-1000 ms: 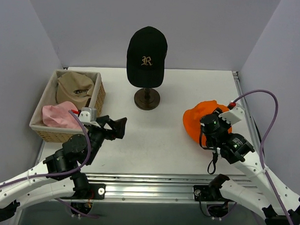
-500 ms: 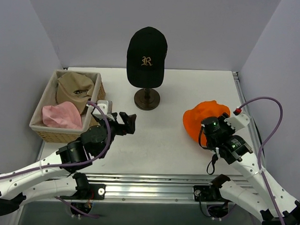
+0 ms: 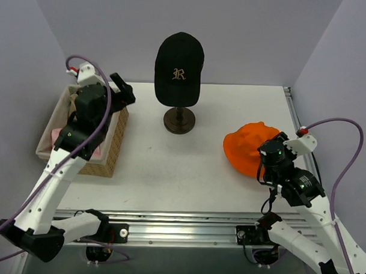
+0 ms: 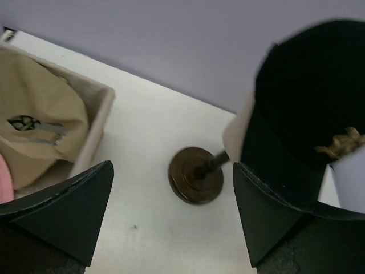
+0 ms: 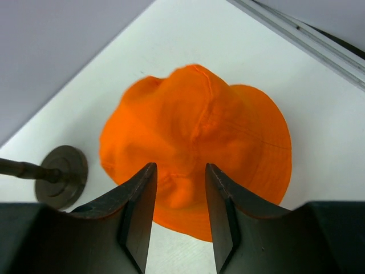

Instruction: Stack the hats

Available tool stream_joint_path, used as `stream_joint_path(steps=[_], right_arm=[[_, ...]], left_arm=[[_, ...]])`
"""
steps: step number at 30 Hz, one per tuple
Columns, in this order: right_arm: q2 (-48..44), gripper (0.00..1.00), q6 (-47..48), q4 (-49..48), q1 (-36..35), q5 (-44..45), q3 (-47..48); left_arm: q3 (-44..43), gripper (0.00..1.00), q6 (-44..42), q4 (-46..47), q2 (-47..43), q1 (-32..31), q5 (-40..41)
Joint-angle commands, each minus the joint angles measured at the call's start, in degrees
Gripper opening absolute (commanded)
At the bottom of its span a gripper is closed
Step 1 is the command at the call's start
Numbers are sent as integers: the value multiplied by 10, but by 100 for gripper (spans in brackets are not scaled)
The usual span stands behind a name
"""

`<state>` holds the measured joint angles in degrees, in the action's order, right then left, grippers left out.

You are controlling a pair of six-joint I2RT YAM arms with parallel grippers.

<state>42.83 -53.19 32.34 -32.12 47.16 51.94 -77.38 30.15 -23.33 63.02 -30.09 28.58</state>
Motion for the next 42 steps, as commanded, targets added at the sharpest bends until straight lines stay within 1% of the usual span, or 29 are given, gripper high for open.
stream_joint_path(steps=[1,2,3,5,6,7,10,11,12,14,15,16,18,19,20,22,25,31,33,36,39,42], right_arm=[[-8,36,66,1,4,-16,54],[-7,37,82,-7,5,-27,61],[-4,37,96,-12,5,-49,70],[4,37,138,-37,3,-87,80],[10,37,153,-48,3,-109,84],[12,37,165,-78,3,-149,84],[25,38,205,-123,1,-217,83],[27,38,218,-131,1,-231,82],[26,38,223,-138,1,-242,81],[21,38,235,-165,0,-276,72],[18,38,247,-170,1,-283,70],[18,39,251,-177,0,-284,70],[22,39,269,-186,0,-290,69],[25,40,276,-189,0,-293,68],[29,40,284,-191,0,-298,68],[43,40,299,-190,0,-310,69],[45,40,305,-199,0,-308,60],[27,41,311,-192,1,-320,57],[18,41,310,-190,0,-320,59],[8,41,306,-184,0,-325,62],[4,41,303,-182,0,-327,61],[5,41,304,-179,0,-334,60]], left_arm=[[-74,94,10,-78,54,120,-102],[-83,94,10,-84,67,148,-133],[-90,96,7,-89,90,203,-152],[-111,96,-1,-101,111,248,-178],[-116,97,-8,-104,129,266,-179],[-114,97,-11,-105,135,296,-179],[-106,98,-14,-100,156,346,-173],[-95,99,-15,-99,160,354,-173],[-88,100,-12,-102,163,361,-157],[-58,100,4,-112,158,367,-107],[-45,100,30,-116,149,367,-73],[-32,100,41,-118,142,367,-18],[-7,100,59,-129,130,370,21],[-4,100,67,-139,129,375,23],[-2,94,75,-148,131,379,21],[0,94,102,-183,143,390,15],[-16,94,153,-262,176,390,48],[1,94,191,-306,185,390,122],[-4,94,206,-330,192,390,151],[-21,94,221,-355,217,390,172],[-27,94,228,-358,247,397,170],[-29,100,222,-347,265,406,138]])
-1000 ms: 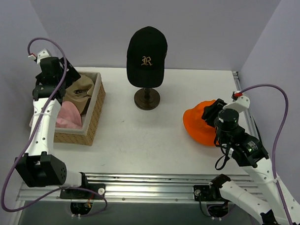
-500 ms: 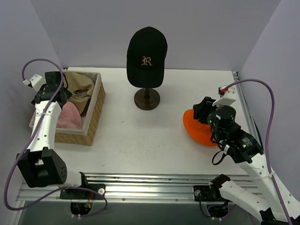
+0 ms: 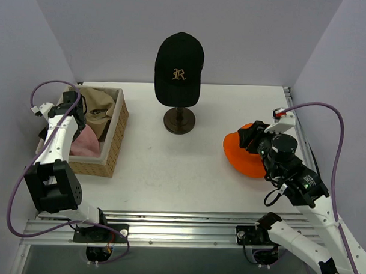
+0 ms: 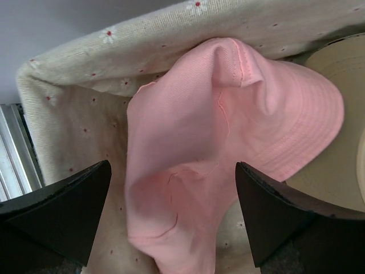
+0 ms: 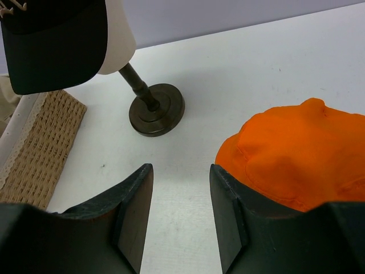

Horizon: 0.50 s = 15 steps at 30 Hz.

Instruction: Stack the hats

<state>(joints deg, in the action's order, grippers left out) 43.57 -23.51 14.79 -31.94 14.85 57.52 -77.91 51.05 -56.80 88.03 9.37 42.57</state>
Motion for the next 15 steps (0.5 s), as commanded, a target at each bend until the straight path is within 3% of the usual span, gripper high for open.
stream_joint_path(steps=[1,2,5,6,9,11,15], right_arm=[[-3,41,7,-2,-3,-10,4],[-3,41,9,-1,-3,-8,4],[-9,41,12,1,-3,-4,3],[-13,41,13,1,-3,-4,2],[-15,41,19,2,-3,-3,2],[-14,42,33,2,-4,-15,4],[-9,45,60,-14,-4,-64,8]], left_arm=[[-23,100,12,-10,15,12,-5],[-21,96,8,-3,14,13,-12],[-1,70,-34,55,-2,13,-43],[2,52,-54,82,-14,13,-54],[3,12,-81,105,-48,12,-94],[-2,3,-96,115,-74,7,-119],[-31,2,-142,127,-165,-19,-156]])
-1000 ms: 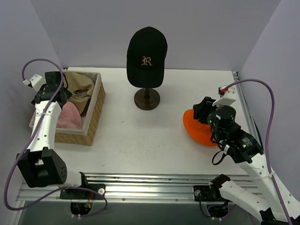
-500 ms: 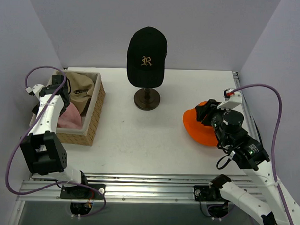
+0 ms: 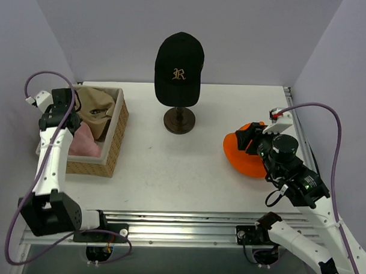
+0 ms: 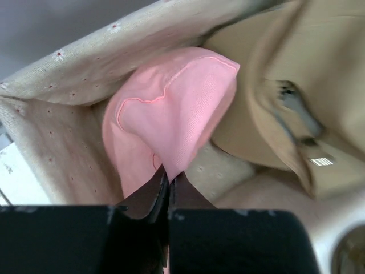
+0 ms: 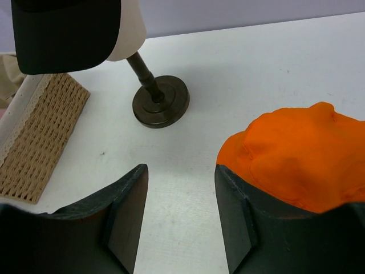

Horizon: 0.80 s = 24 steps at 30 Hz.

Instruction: Stack the hats

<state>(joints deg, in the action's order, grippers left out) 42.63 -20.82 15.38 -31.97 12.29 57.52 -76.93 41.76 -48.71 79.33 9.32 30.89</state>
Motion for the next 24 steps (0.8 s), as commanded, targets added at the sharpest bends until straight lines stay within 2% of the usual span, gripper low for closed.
stream_joint_path(steps=[1,5,8,11,12,15,19,22,23,24], right_arm=[[2,47,38,-26,-4,-48,13],[24,56,60,-61,-5,-146,13],[51,58,48,-101,-7,-185,8],[82,58,35,-135,-27,-213,15],[90,58,35,-145,-54,-201,19],[116,59,47,-168,-133,-149,42],[157,59,40,-201,-197,-134,54],[186,58,-65,-235,-209,-70,39],[186,58,-129,-273,-209,-56,29],[182,58,-149,-309,-209,-53,12]], left_arm=[[-49,2,-59,44,-93,-25,-40],[-66,2,-95,54,-158,-66,-105],[-63,2,-101,66,-193,-75,-213],[-73,2,-102,52,-213,-86,-269],[-69,3,-103,54,-218,-114,-279],[-64,2,-107,69,-243,-136,-332],[-39,2,-92,105,-271,-156,-410],[-17,2,-71,139,-294,-167,-464],[-3,2,-60,157,-307,-169,-489],[5,2,-56,164,-314,-171,-498]])
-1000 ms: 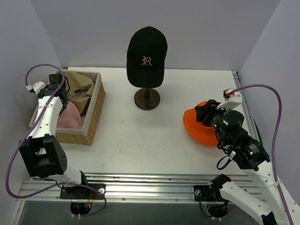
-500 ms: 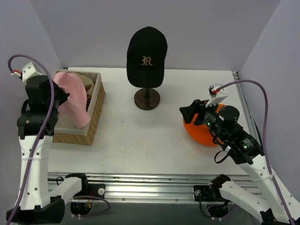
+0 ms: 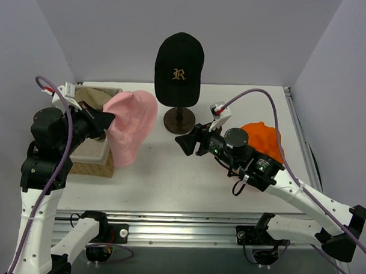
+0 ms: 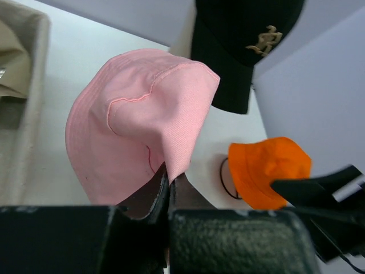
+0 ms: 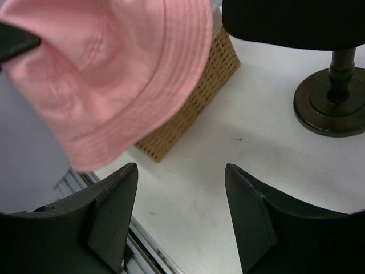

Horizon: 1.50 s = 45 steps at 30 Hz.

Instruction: Stack the hats

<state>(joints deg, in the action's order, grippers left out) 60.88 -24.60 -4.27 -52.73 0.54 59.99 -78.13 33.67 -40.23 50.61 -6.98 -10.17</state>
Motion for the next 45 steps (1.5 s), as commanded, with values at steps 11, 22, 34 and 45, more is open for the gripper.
stream_joint_path(steps=[11,22,34,45], right_arm=[[38,64,-88,-367,-37,23,-106],[74,65,-48,-441,-37,3,-106],[-16,0,-26,-475,-37,-16,-152],[-146,0,16,-333,-26,53,-137]], left_arm=[[58,2,92,127,-107,-10,-165],[68,2,120,147,-126,-10,-208],[113,2,130,204,-94,-11,-225],[102,2,86,229,-3,-158,-89]])
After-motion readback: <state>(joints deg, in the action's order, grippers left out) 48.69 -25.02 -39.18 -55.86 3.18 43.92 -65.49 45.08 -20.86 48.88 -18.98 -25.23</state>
